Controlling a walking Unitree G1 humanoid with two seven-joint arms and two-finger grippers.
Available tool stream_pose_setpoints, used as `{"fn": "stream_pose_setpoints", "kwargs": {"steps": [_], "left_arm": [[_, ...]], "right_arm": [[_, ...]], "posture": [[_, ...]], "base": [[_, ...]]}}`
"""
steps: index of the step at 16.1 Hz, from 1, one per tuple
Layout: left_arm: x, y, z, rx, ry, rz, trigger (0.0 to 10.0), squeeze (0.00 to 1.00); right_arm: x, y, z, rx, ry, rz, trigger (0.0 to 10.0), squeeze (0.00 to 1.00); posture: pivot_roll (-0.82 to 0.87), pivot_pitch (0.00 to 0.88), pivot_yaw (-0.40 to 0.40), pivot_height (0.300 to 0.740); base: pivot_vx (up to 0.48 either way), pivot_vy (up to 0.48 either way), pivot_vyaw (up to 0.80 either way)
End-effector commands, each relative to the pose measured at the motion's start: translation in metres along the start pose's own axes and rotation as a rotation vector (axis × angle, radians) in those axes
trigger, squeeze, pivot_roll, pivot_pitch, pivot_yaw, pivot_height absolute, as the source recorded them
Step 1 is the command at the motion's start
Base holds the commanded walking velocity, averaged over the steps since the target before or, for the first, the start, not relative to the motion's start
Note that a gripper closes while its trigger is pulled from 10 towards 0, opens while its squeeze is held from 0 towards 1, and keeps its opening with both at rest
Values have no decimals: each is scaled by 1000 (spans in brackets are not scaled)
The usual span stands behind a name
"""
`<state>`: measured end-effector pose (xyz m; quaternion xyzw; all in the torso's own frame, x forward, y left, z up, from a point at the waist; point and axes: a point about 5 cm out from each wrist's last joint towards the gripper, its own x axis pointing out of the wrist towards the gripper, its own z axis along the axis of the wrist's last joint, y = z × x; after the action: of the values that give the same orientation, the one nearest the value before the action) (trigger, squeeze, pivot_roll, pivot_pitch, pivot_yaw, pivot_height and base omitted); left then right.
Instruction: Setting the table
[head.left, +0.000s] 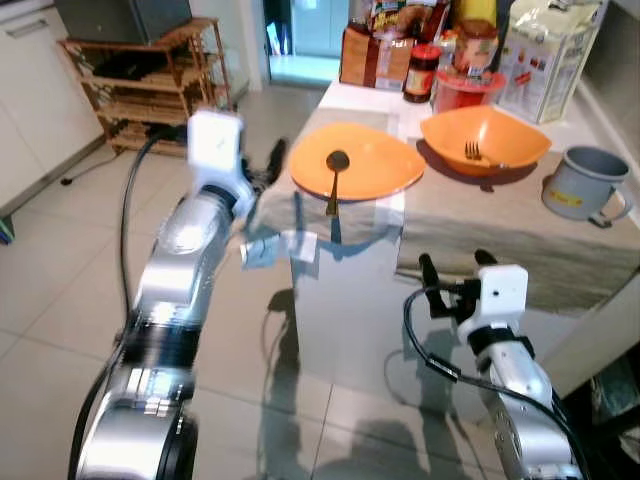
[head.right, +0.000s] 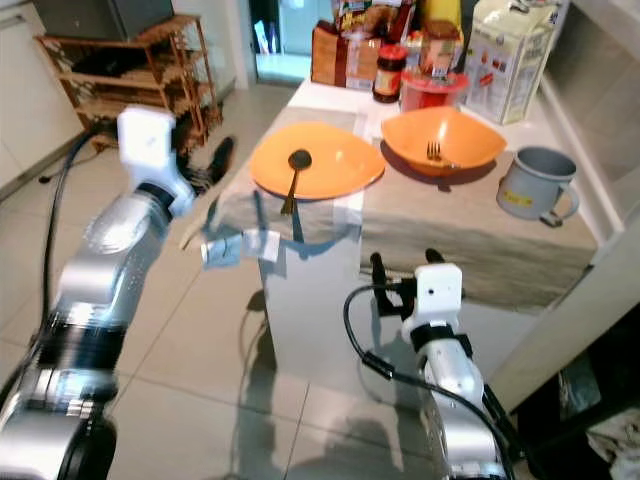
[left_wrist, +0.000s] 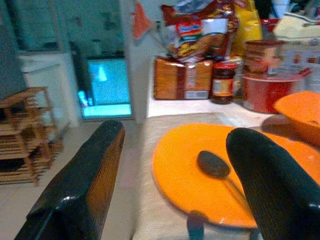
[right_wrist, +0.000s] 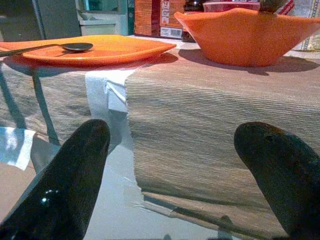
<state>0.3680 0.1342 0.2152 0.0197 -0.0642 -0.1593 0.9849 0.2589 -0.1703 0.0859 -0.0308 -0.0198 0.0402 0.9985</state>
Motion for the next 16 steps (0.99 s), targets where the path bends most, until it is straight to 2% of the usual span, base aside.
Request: {"fn": "stream_pose_setpoints", "kwargs": {"steps": [1, 3, 5, 8, 9, 11, 12, 13, 16], "left_arm": [[10, -3, 4, -3, 6, -34, 10000, 0], [21, -9, 11, -13, 5, -65, 10000, 0], [42, -28, 17, -69, 40, -133, 10000, 0], [53, -41, 17, -137, 71, -156, 10000, 0], [59, -51, 15, -155, 109, -163, 10000, 0], [64, -57, 9, -127, 179, -137, 10000, 0], [65, -57, 6, -76, 218, -104, 10000, 0], [66, -57, 3, -31, 244, -85, 10000, 0], [66, -58, -4, 26, 299, -52, 10000, 0]], "right_arm": [[-4, 0, 2, -8, -4, -8, 10000, 0], [-9, 1, 3, -10, -9, -9, 10000, 0], [-19, 0, 3, -16, -3, -21, 10000, 0], [-24, -1, 3, -20, 3, -30, 10000, 0], [-30, -3, 2, -24, 13, -41, 10000, 0], [-38, -4, 2, -29, 24, -47, 10000, 0], [-42, -4, 2, -30, 29, -50, 10000, 0], [-45, -5, 2, -30, 37, -55, 10000, 0], [-54, -4, 2, -32, 54, -47, 10000, 0]], "posture": [[-143, 0, 79, 740], [-159, 0, 91, 740], [-189, 0, 108, 740], [-211, 0, 119, 740], [-230, 0, 127, 740], [-244, 0, 132, 740], [-245, 6, 132, 740], [-242, 17, 131, 740], [-246, 43, 131, 740]], "base": [[0, 0, 0], [0, 0, 0], [0, 0, 0], [0, 0, 0], [0, 0, 0], [0, 0, 0], [0, 0, 0], [0, 0, 0], [0, 0, 0]]}}
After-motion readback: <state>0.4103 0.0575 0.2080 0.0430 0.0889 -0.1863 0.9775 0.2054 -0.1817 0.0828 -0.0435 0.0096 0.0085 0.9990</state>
